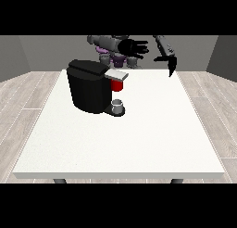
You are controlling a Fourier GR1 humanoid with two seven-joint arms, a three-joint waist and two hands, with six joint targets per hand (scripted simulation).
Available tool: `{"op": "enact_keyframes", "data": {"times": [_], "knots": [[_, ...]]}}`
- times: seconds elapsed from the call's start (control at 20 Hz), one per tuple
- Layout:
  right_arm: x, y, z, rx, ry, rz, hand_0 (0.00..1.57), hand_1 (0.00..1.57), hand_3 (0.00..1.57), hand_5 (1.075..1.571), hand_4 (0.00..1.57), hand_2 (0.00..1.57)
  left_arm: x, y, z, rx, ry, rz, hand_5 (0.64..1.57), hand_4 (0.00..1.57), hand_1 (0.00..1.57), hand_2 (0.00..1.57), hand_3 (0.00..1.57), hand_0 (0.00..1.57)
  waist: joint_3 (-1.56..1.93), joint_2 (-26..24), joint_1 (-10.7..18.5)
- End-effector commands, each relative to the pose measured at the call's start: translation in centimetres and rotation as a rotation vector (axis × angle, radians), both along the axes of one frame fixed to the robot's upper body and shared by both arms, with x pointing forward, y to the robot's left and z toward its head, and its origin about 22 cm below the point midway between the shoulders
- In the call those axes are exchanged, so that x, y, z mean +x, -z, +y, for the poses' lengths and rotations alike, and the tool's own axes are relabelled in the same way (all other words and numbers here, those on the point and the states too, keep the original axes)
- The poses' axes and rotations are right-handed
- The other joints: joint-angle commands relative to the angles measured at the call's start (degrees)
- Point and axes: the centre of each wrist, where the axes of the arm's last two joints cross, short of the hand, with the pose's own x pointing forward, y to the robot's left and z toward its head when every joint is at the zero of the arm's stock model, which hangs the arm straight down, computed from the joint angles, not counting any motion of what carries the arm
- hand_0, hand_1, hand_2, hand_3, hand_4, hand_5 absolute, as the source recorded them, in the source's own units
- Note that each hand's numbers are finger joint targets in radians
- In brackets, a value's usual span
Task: Insert the coffee pod into the coffee machine and close the lid
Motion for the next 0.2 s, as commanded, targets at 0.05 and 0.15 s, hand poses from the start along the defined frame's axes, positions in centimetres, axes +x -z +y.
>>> {"op": "enact_keyframes", "data": {"times": [0.05, 0.15], "knots": [[-2.8, 2.7, 1.9, -0.027, -0.205, -0.028, 0.00, 0.00, 0.00, 1.571, 0.49, 0.00, -0.5, 1.0, -0.1, -0.012, 0.032, -0.013, 1.571, 0.27, 0.00, 0.00, 0.00, 0.00, -0.01, 0.5, -0.2], [-5.5, 6.3, 1.6, 0.048, -0.256, 0.079, 0.00, 0.00, 0.00, 1.571, 0.46, 0.00, -0.5, 0.9, 0.1, -0.008, 0.023, 0.030, 1.571, 0.17, 0.00, 0.00, 0.00, 0.00, 0.03, -2.2, -0.5]]}}
